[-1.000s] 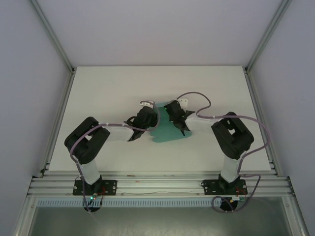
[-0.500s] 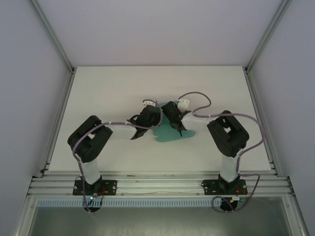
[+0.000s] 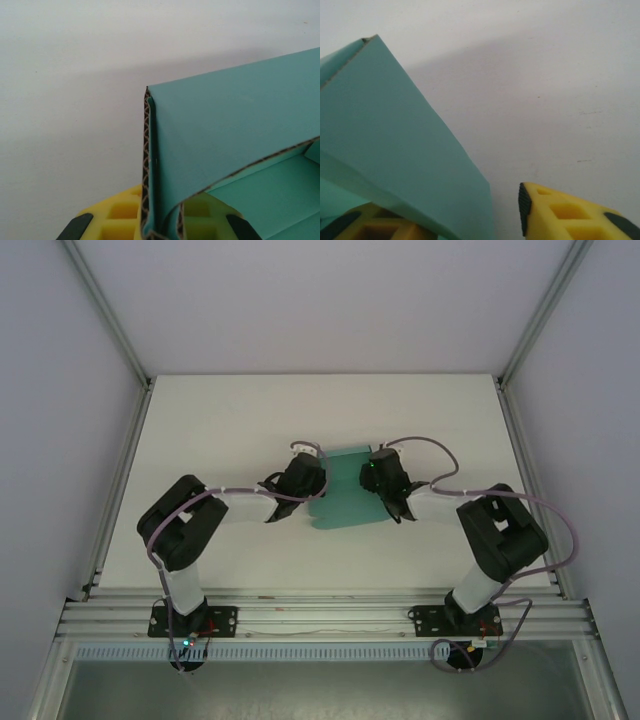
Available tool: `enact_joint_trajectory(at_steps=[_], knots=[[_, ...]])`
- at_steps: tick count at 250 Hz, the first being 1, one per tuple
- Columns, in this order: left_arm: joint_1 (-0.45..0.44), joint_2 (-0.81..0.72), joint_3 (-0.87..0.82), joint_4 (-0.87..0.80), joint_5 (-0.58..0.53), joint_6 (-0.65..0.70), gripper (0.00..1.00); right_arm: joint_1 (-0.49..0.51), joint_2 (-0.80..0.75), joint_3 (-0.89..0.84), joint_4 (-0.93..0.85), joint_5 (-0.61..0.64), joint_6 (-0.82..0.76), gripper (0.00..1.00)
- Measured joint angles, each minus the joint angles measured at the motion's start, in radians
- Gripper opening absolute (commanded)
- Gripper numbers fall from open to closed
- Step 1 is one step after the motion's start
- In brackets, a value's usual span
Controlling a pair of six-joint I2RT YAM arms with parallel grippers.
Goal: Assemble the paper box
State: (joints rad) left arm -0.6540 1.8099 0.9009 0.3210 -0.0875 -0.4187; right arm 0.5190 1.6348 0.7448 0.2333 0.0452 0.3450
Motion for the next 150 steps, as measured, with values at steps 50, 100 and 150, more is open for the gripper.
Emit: enact_joint_trajectory(at_steps=[50,100,150], knots=[[0.002,0.000,0.000,-0.003,-0.001,0.000,0.00,-0.009,0.001,0.002,0.013,-0.034,-0.056,0.46],[0.009,0.000,0.002,-0.010,0.000,0.000,0.00,-0.023,0.026,0.021,0.038,-0.084,-0.095,0.49],[0.009,0.000,0.013,-0.031,0.002,0.001,0.00,-0.039,0.031,0.024,0.074,-0.161,-0.118,0.35]])
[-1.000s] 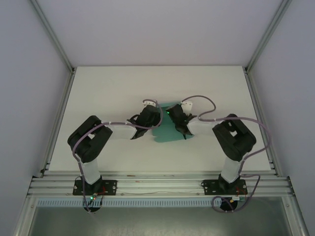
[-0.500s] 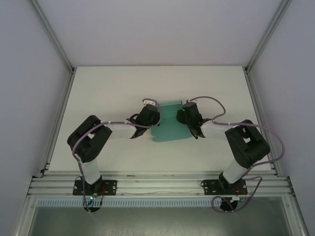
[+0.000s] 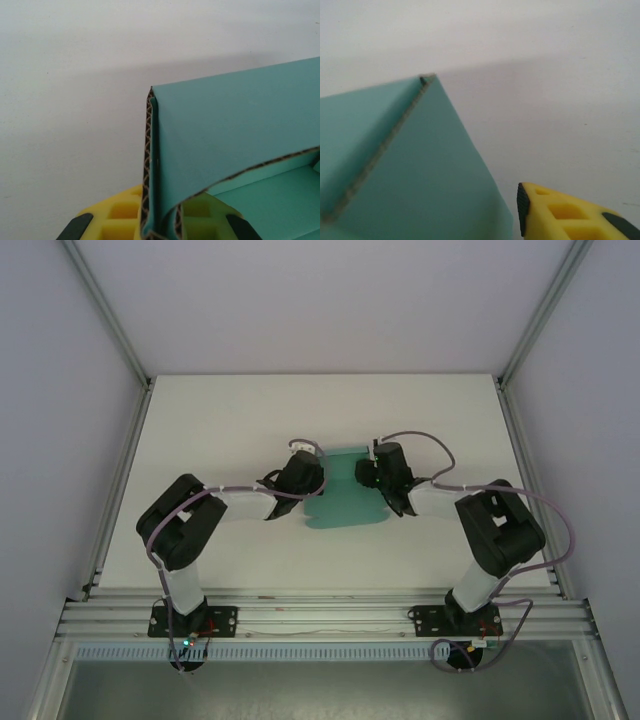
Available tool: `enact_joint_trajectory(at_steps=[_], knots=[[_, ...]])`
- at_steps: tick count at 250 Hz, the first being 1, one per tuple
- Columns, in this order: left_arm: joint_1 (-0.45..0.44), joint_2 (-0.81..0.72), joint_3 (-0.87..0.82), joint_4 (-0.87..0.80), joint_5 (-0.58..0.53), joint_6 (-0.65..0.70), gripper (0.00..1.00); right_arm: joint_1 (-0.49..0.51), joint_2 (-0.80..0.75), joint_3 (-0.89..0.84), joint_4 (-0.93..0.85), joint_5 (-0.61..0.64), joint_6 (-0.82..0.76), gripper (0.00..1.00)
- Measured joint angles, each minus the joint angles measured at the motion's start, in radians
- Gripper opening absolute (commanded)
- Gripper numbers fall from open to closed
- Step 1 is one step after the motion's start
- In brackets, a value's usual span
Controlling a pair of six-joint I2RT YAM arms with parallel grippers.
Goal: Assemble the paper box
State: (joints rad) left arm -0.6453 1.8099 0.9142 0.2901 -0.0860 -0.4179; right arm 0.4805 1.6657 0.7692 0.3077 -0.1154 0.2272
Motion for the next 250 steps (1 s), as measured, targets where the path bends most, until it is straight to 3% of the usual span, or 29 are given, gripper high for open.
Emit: enact_joint_trajectory(at_steps=[45,69,131,201,250], knots=[[-0.001,0.000,0.004,-0.008,0.000,0.004,0.00,0.000,0.002,0.009,-0.029,-0.006,-0.029,0.17],[-0.006,0.000,0.011,-0.018,0.000,0.019,0.00,0.002,0.014,0.023,-0.073,0.032,-0.062,0.00],[-0.010,0.000,0.041,-0.077,0.000,0.014,0.00,0.026,0.036,0.101,-0.210,0.141,-0.044,0.00],[-0.016,0.000,0.072,-0.130,-0.004,-0.036,0.00,0.117,0.161,0.322,-0.498,0.442,0.095,0.00],[-0.016,0.016,0.093,-0.141,0.001,-0.056,0.00,0.158,0.217,0.374,-0.563,0.599,0.174,0.00]])
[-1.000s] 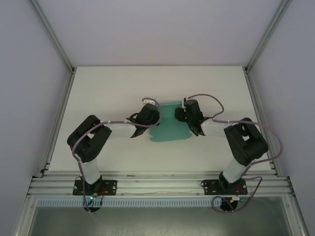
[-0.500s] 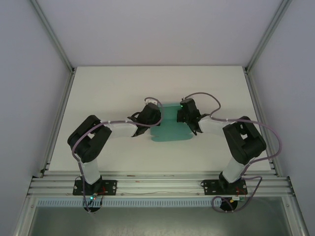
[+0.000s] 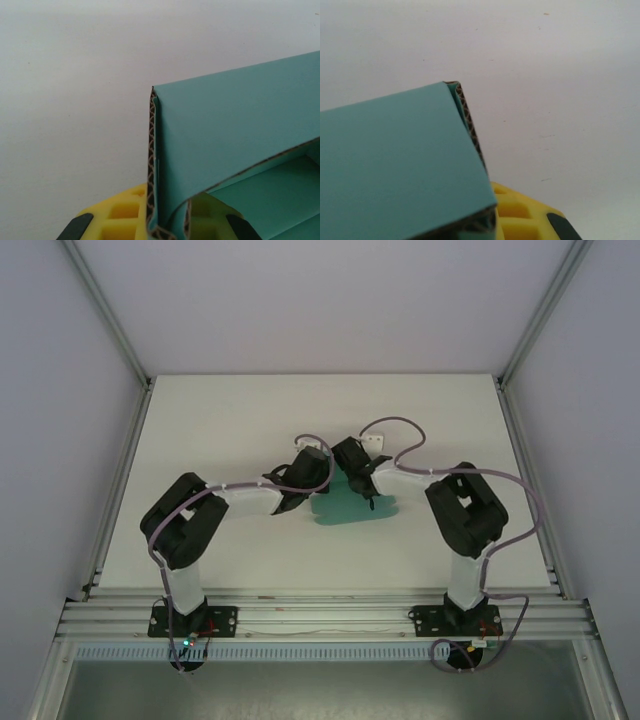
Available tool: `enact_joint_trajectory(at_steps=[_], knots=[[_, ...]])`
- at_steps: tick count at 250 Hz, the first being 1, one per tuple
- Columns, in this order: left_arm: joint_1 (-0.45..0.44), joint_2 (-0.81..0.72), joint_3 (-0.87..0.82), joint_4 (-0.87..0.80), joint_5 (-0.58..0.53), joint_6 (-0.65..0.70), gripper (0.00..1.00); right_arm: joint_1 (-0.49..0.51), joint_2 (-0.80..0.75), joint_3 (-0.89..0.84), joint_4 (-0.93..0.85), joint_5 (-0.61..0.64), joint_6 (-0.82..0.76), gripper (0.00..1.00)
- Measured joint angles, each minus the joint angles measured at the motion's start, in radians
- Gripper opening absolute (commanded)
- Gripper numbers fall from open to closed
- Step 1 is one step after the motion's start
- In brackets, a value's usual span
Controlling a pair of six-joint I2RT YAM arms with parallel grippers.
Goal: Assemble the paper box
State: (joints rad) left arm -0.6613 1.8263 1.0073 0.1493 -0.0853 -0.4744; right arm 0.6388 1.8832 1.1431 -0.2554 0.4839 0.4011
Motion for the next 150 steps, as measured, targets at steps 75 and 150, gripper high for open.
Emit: enact_joint_trajectory(at_steps=[75,150], knots=[[0.001,0.004,0.009,-0.026,-0.019,0.003,0.00,-0.029,-0.103,-0.202,0.304,-0.158,-0.108,0.37],[0.014,0.009,0.025,-0.058,-0.053,0.050,0.00,-0.101,-0.327,-0.336,0.489,-0.529,-0.170,1.00]])
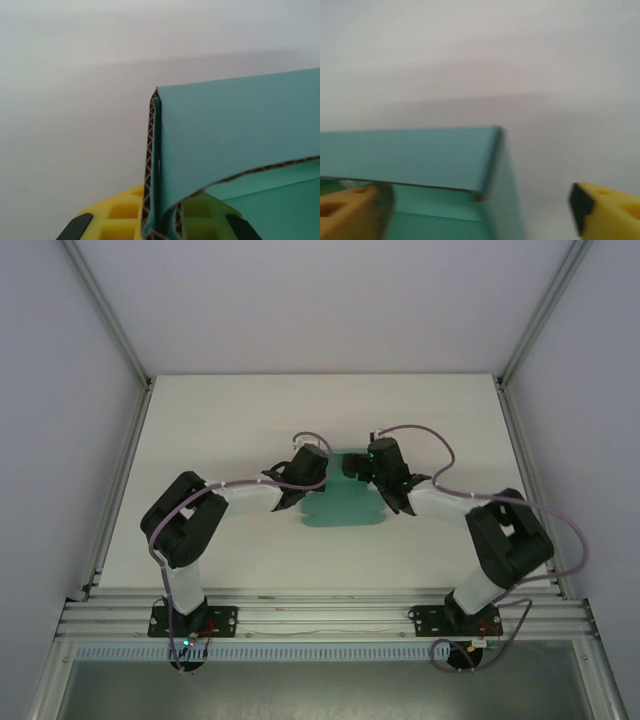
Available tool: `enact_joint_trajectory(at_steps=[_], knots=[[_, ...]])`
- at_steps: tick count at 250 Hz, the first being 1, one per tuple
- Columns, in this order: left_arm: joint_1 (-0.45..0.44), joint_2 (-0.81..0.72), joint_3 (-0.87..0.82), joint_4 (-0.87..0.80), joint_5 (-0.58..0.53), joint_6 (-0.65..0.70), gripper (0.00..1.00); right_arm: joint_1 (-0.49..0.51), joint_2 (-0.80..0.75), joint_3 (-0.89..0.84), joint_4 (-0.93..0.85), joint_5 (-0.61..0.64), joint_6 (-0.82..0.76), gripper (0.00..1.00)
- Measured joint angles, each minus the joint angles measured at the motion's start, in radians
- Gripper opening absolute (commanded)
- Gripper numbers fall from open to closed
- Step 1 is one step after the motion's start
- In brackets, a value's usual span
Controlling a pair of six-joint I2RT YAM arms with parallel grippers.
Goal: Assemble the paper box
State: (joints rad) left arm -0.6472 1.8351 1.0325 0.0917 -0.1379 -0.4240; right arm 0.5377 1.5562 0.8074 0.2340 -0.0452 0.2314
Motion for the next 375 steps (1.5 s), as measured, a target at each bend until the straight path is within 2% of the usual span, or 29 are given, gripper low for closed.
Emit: enact_joint_trajectory(at_steps=[26,61,109,146,185,273,330,375], knots=[[0.000,-0.008,0.000,-0.008,-0.001,0.055,0.00,0.000,-0.136,-0.026,0.010,-0.040,0.003,1.00],[0.008,-0.065,0.030,-0.107,0.050,0.217,0.00,-0.002,-0.359,-0.072,-0.016,-0.037,0.032,1.00],[0.046,-0.101,0.244,-0.450,0.254,0.561,0.00,-0.055,-0.603,-0.088,-0.210,0.034,0.101,1.00],[0.035,-0.089,0.340,-0.720,0.286,0.746,0.00,-0.087,-0.673,-0.096,-0.389,0.049,0.109,0.99],[0.004,-0.011,0.413,-0.864,0.209,0.797,0.00,-0.104,-0.705,-0.135,-0.496,0.048,0.109,1.00],[-0.075,0.343,0.645,-0.912,-0.068,0.805,0.00,-0.129,-0.708,-0.141,-0.569,0.049,0.097,1.00],[-0.099,0.396,0.650,-0.817,-0.262,0.862,0.00,-0.136,-0.708,-0.141,-0.580,0.052,0.090,1.00],[-0.103,0.413,0.620,-0.699,-0.342,0.938,0.00,-0.152,-0.706,-0.141,-0.580,0.064,0.090,1.00]])
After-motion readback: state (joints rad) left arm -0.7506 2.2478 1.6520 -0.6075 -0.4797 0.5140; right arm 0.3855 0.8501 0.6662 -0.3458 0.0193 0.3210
